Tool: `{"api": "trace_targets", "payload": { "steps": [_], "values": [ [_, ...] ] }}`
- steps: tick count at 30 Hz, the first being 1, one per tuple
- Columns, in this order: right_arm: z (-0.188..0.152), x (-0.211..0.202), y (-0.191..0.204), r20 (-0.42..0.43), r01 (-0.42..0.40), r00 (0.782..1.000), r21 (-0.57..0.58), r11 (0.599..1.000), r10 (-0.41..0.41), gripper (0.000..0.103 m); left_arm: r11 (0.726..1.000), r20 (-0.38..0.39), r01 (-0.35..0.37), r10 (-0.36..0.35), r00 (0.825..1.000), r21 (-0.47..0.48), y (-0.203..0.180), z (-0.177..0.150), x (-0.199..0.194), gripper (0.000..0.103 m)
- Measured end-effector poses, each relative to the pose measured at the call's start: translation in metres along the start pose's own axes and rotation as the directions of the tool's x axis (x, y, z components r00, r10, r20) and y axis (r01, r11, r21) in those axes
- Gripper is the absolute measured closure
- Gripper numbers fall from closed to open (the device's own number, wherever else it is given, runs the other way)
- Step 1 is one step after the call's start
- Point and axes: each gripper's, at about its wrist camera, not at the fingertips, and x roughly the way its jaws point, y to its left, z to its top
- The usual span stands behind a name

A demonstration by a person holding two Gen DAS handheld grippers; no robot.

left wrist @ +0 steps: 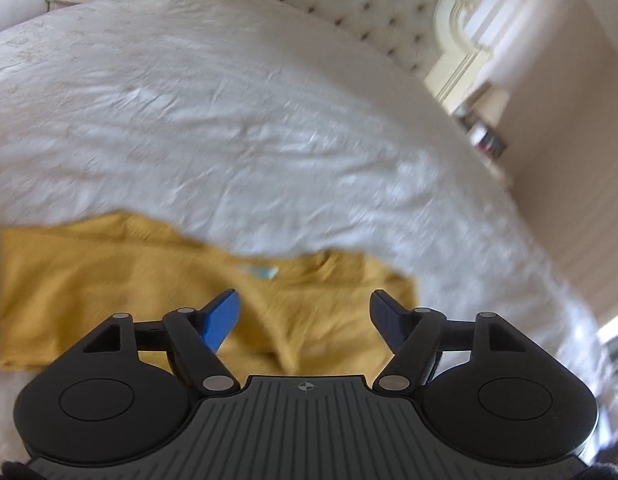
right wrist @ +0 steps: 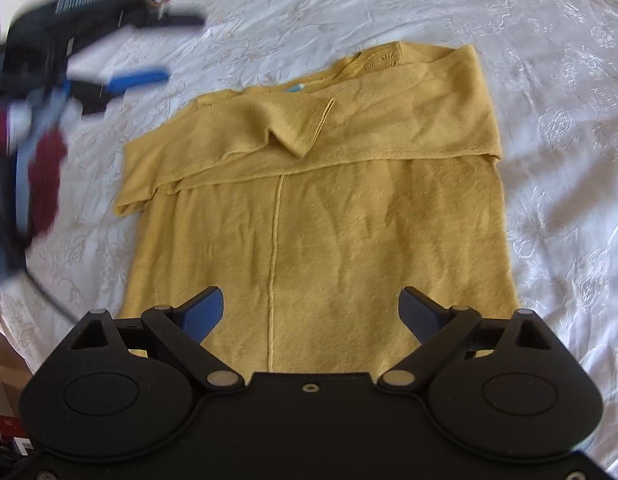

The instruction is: Fold small clothes

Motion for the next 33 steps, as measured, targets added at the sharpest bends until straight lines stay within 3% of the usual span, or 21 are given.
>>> {"api": "trace_targets", "payload": {
  "steps": [4, 8, 13, 18, 22, 23, 25, 26, 29, 33],
  "values": [
    [0.019, 0.010, -0.003, 0.009, -0.017, 1.000, 0.003, 1.000, 0.017, 0.001, 0.989, -0.093, -0.144, 0.141, 0.986, -0.026, 0.040, -0.041, -0.007, 0.032],
    [0.049, 0.021, 0.000, 0.034, -0.048, 0.998, -0.018, 0.999, 0.048, 0.000, 0.955, -0.163, -0.287, 0.272, 0.948, -0.071, 0.087, -0.065, -0.010, 0.032],
    [0.090, 0.045, 0.002, 0.029, -0.088, 0.996, -0.016, 0.996, 0.089, 0.000, 0.918, -0.208, -0.380, 0.352, 0.913, -0.115, 0.127, -0.075, -0.009, 0.032],
    [0.120, 0.072, 0.006, 0.033, -0.115, 0.993, -0.031, 0.993, 0.116, 0.000, 0.913, -0.230, -0.380, 0.343, 0.911, -0.146, 0.142, -0.080, 0.005, 0.029],
    [0.136, 0.100, 0.008, -0.036, -0.082, 0.996, -0.060, 0.995, 0.080, 0.002, 0.927, -0.222, -0.349, 0.314, 0.923, -0.138, 0.144, -0.086, 0.014, 0.010],
    [0.138, 0.106, 0.008, -0.044, -0.065, 0.997, -0.068, 0.996, 0.062, 0.007, 0.930, -0.220, -0.343, 0.310, 0.925, -0.133, 0.144, -0.087, 0.015, 0.006],
    [0.138, 0.119, 0.007, -0.068, -0.026, 0.997, -0.087, 0.996, 0.020, 0.038, 0.932, -0.222, -0.343, 0.312, 0.924, -0.117, 0.141, -0.088, 0.018, 0.002],
    [0.138, 0.124, 0.006, -0.079, -0.018, 0.997, -0.092, 0.996, 0.010, 0.041, 0.933, -0.222, -0.341, 0.312, 0.924, -0.111, 0.140, -0.088, 0.019, 0.001],
    [0.136, 0.135, 0.001, -0.084, -0.025, 0.996, -0.070, 0.997, 0.019, 0.041, 0.932, -0.224, -0.348, 0.319, 0.921, -0.104, 0.139, -0.088, 0.021, 0.001],
    [0.137, 0.144, -0.008, -0.070, -0.065, 0.995, 0.040, 0.997, 0.067, 0.039, 0.929, -0.213, -0.357, 0.332, 0.919, -0.092, 0.136, -0.091, 0.023, 0.001]
  ]
}}
